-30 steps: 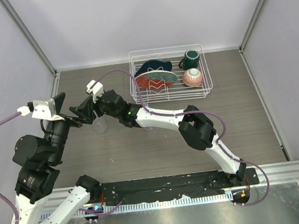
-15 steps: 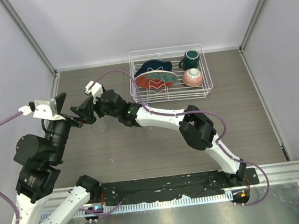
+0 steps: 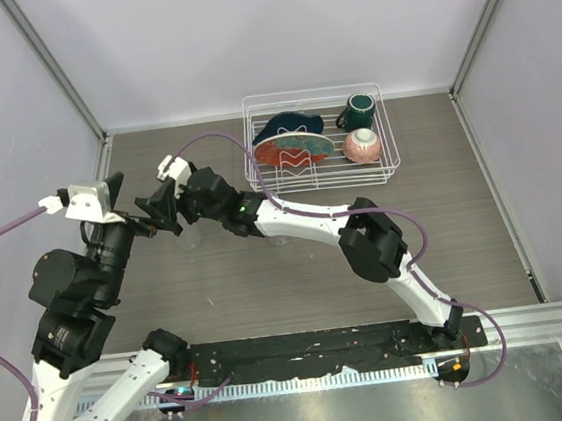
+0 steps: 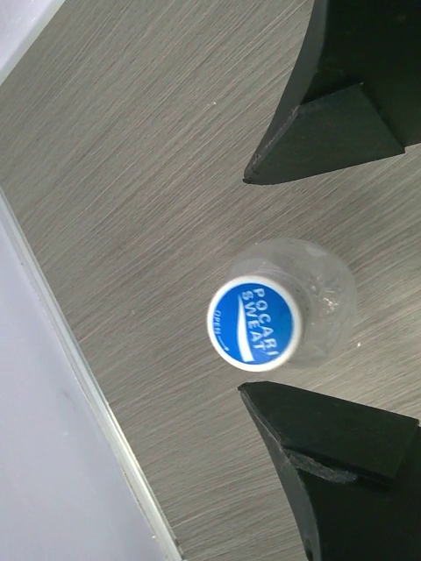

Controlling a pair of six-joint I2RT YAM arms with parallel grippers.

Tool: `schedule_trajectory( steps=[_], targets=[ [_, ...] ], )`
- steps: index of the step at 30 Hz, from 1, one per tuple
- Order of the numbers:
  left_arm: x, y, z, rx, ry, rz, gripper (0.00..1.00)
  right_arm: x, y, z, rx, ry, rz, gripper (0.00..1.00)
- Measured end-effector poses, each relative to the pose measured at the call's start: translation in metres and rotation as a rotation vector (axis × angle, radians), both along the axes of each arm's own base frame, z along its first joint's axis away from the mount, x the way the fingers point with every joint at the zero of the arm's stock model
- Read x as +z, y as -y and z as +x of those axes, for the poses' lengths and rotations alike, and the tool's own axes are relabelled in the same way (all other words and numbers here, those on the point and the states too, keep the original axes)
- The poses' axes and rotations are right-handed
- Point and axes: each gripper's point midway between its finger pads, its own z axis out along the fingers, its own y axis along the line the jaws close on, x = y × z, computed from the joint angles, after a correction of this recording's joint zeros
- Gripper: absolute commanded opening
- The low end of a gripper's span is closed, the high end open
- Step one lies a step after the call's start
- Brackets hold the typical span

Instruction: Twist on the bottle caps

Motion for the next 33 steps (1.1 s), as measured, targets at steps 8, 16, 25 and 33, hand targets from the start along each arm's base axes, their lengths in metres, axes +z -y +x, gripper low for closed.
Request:
schedule_trajectory(
  steps=[8,16,25,33],
  targets=[
    [0.001,0.008,0.018,0.015,-0.021,0.017,1.0,0.022,0.041,-0.026,0.014,-0.009,-0.054,0.99],
    [0.02,0.034,0.042,-0.05,-0.035,0.075,1.0,0.163,0.122,-0.071,0.003,0.062,0.123,0.77],
    [-0.002,0.09,0.086,-0.203,-0.202,0.2,1.0,0.258,0.282,-0.114,-0.254,0.098,0.29,0.46],
    [-0.075,0.171,0.111,-0.376,-0.456,0.419,1.0,0.239,0.408,-0.111,-0.691,0.03,0.333,0.36]
  ],
)
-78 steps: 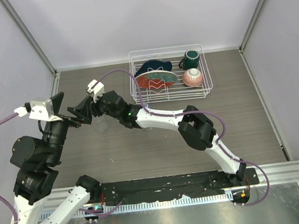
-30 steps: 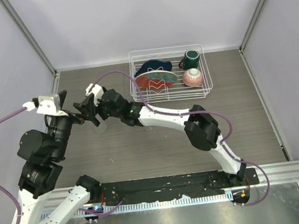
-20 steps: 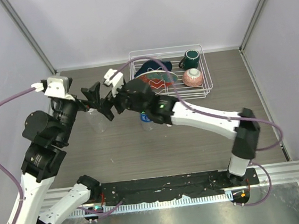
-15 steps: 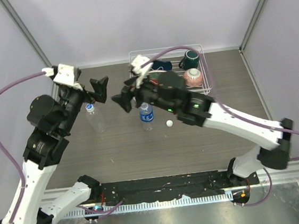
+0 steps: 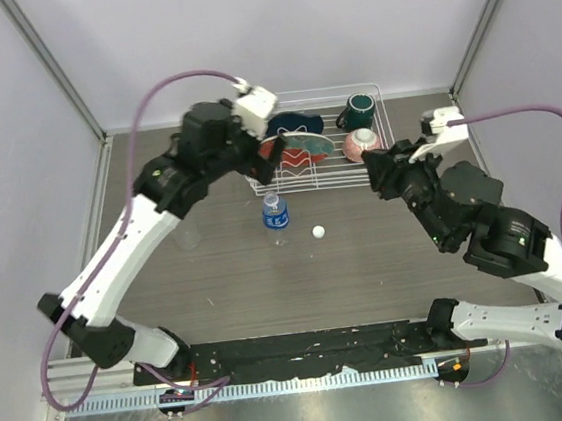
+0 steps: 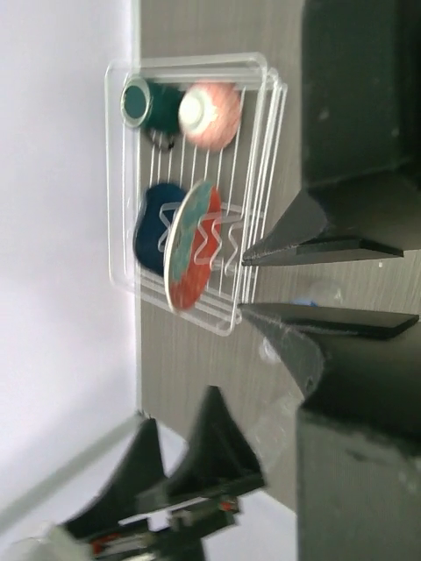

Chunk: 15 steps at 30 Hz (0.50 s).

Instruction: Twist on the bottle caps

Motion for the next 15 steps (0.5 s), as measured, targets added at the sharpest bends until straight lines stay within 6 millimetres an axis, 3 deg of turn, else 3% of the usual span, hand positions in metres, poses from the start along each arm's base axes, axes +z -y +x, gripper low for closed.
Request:
schedule_trajectory(
  steps=[3,4,8,10,15],
  targets=[
    [-0.025,0.044,-0.012,-0.105,-0.039,0.13,1.0,-0.011,0.028,0.003,-0.123,-0.03,0.019,0.38],
    [-0.032,0.059,-0.014,-0.139,-0.049,0.169,1.0,-0.014,0.038,0.005,-0.166,-0.04,0.022,0.52],
    [-0.069,0.106,-0.019,-0.237,-0.117,0.289,1.0,-0.028,0.067,0.02,-0.32,-0.084,0.021,0.58],
    [-0.089,0.119,-0.013,-0.253,-0.159,0.333,0.98,-0.041,0.083,0.034,-0.396,-0.125,0.003,0.69],
    [-0.139,0.129,-0.011,-0.281,-0.259,0.425,0.84,-0.086,0.132,0.072,-0.561,-0.261,0.001,0.72]
  ],
)
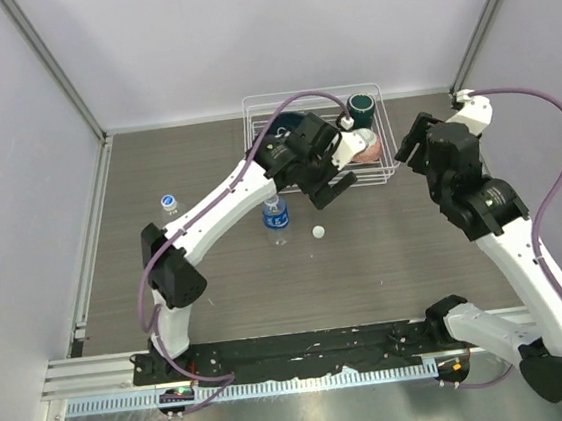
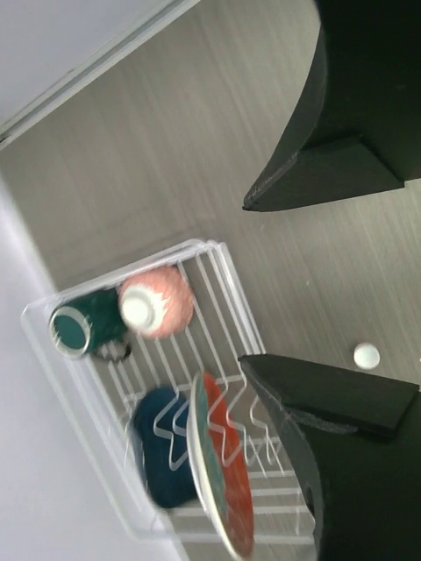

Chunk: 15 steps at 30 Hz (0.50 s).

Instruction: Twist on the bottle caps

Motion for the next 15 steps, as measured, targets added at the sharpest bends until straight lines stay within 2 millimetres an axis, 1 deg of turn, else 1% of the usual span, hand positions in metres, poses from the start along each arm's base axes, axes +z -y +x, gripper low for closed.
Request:
schedule_trajectory(
  steps=[1,3,4,5,6,8,9,10,12,15],
  targets=[
    [-0.009,0.0,-0.001,-0.008,-0.015,0.02,0.8,-0.011,0.008,0.005,-0.017,-0.027,0.019,0.72],
    [-0.023,0.002,-0.003,-0.025,-0.041,0.053,0.75,-0.03,0.022,0.007,-0.05,-0.071,0.051,0.68],
    [-0.031,0.003,-0.006,-0.039,-0.059,0.07,0.69,-0.036,0.025,0.006,-0.053,-0.081,0.069,0.67],
    [-0.037,0.005,-0.008,-0.049,-0.073,0.078,0.66,-0.037,0.025,0.004,-0.046,-0.079,0.088,0.62],
    [-0.043,0.007,-0.01,-0.063,-0.087,0.086,0.65,-0.036,0.023,0.002,-0.035,-0.071,0.104,0.6],
    [-0.059,0.008,-0.016,-0.088,-0.115,0.108,0.63,-0.027,0.02,-0.005,-0.012,-0.035,0.136,0.53],
    [-0.068,0.006,-0.019,-0.096,-0.13,0.123,0.62,-0.022,0.019,-0.009,-0.005,-0.012,0.152,0.51],
    [-0.077,0.005,-0.022,-0.102,-0.144,0.134,0.59,-0.018,0.019,-0.012,-0.001,0.008,0.165,0.5],
    [-0.099,0.001,-0.026,-0.114,-0.166,0.163,0.57,-0.011,0.02,-0.019,0.002,0.055,0.192,0.47],
    [-0.128,-0.007,-0.032,-0.126,-0.194,0.206,0.6,-0.012,0.02,-0.027,0.011,0.081,0.221,0.46]
  ],
)
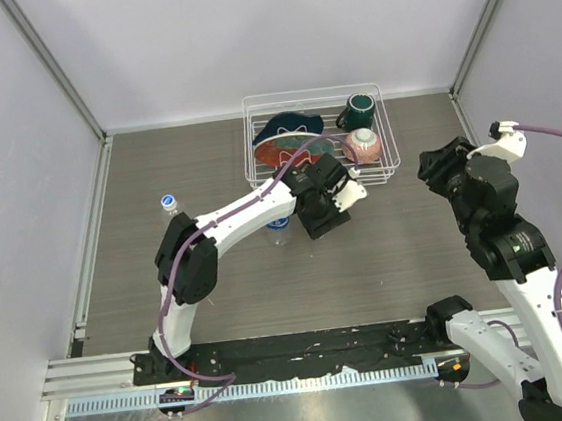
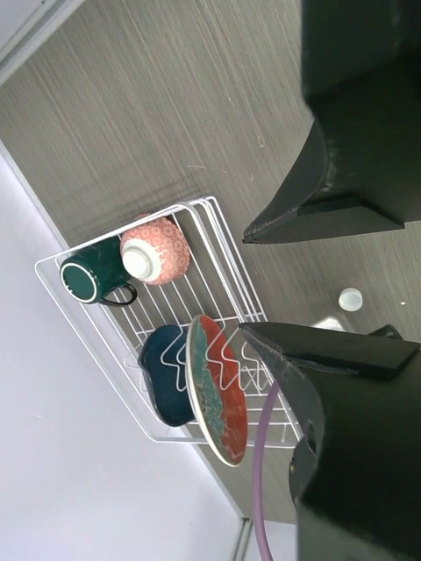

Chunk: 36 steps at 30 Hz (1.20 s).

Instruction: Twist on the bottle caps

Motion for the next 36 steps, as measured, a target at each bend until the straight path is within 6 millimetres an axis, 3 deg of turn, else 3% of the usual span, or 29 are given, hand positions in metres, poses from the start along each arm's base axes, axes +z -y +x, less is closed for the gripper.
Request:
schedule_trajectory(
  steps=[12,20,28,36],
  targets=[
    [-0.034,0.017,0.02,0.009,0.019,-0.022,0.55,-0.02,-0.011,0.001,0.049,-0.016,0.03,0.44],
    [-0.057,0.012,0.035,0.034,-0.006,0.0,0.49,-0.023,-0.012,0.002,0.057,-0.02,0.031,0.43],
    [-0.054,0.007,0.05,0.044,-0.004,-0.018,0.47,-0.026,-0.015,0.004,0.067,-0.018,0.034,0.41],
    [-0.059,0.008,0.046,0.034,-0.035,-0.022,0.47,-0.028,-0.016,0.004,0.075,-0.023,0.035,0.39]
  ],
)
